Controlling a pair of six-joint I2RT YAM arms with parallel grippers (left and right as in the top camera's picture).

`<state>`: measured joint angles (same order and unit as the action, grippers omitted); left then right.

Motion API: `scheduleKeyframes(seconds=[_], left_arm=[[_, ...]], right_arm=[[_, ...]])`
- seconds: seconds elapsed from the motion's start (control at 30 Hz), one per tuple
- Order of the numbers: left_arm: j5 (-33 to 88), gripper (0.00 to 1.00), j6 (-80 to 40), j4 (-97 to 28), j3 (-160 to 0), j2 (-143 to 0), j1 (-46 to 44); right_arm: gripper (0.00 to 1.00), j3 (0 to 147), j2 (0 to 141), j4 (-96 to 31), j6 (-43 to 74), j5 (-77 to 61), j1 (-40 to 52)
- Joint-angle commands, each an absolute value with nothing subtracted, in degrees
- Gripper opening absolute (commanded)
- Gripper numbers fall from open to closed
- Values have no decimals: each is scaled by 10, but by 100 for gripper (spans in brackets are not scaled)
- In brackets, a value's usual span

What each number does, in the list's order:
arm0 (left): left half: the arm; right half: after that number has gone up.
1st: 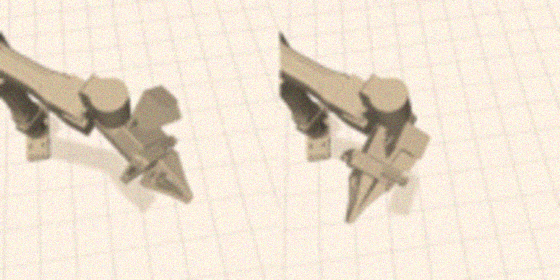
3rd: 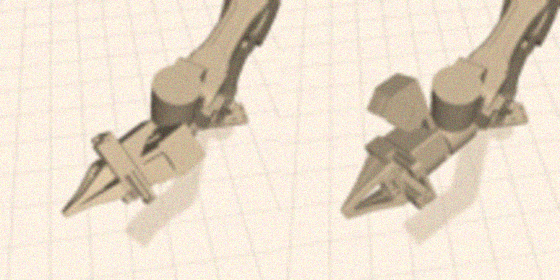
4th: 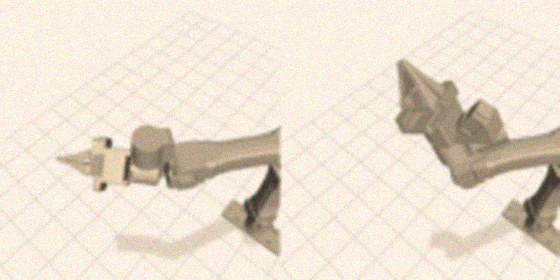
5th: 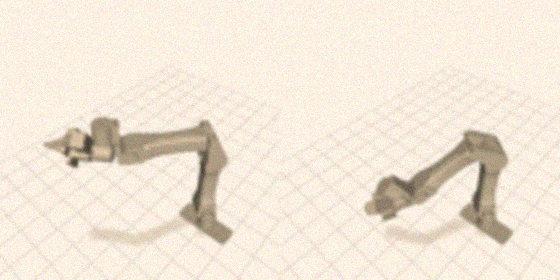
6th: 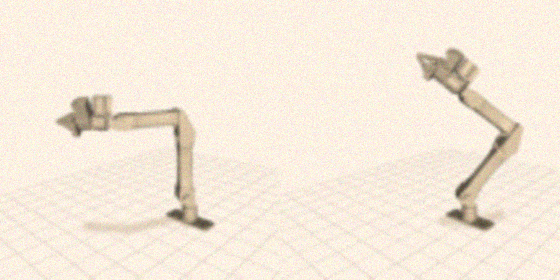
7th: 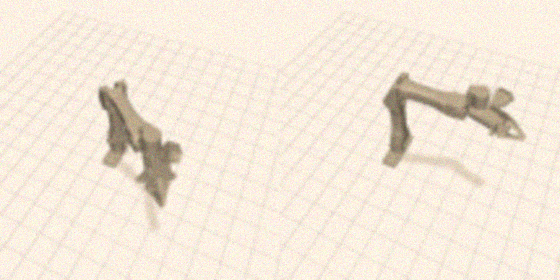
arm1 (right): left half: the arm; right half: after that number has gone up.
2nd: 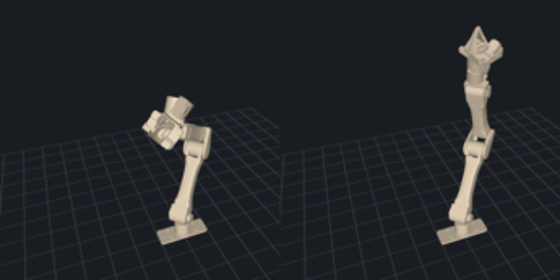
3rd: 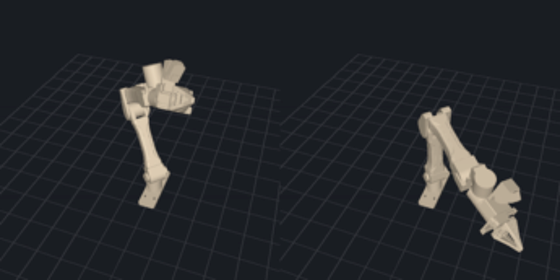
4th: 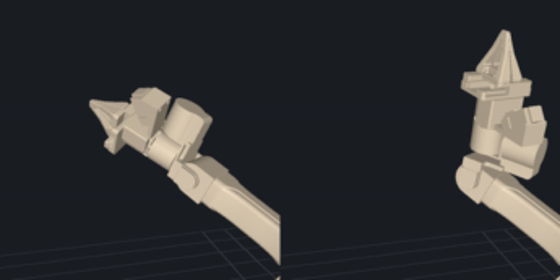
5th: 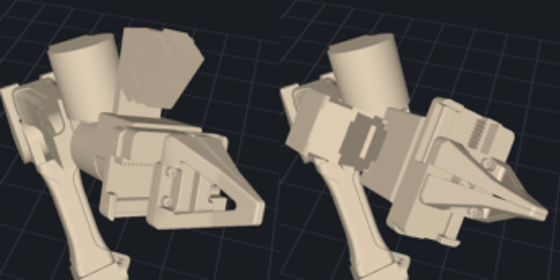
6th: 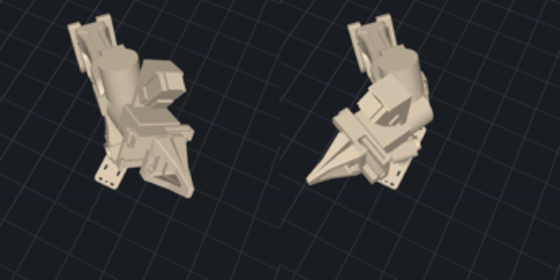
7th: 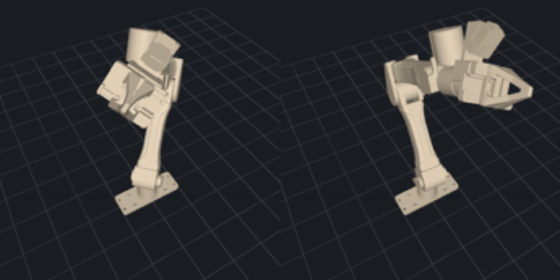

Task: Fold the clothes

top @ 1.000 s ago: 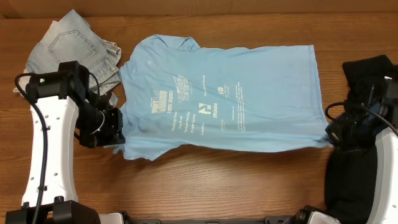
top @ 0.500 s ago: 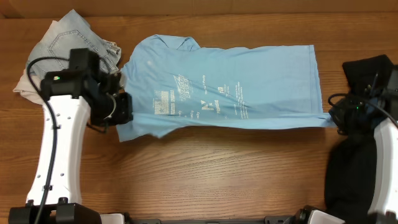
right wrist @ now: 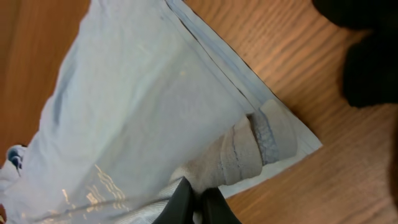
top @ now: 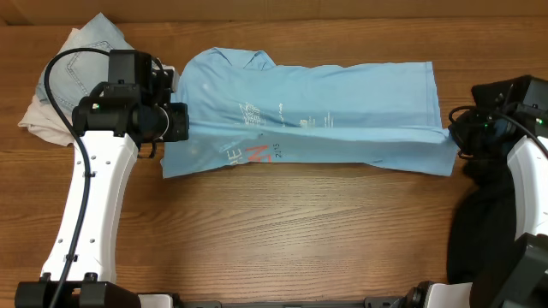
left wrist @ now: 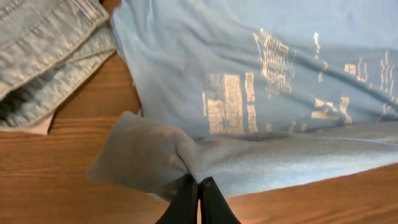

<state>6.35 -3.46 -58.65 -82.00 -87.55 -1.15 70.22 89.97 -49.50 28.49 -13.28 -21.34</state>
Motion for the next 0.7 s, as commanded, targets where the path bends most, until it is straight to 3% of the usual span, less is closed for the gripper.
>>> scheduleKeyframes(seconds=[0.0,0.67], left_arm=[[45,4,-38,-584,-817,-887,-13],[15,5,-47,-541,-817,-1001,-15]], right_arm=[[4,716,901,-480,285,-131,-213],[4,707,1004,-330,250,-151,-161]])
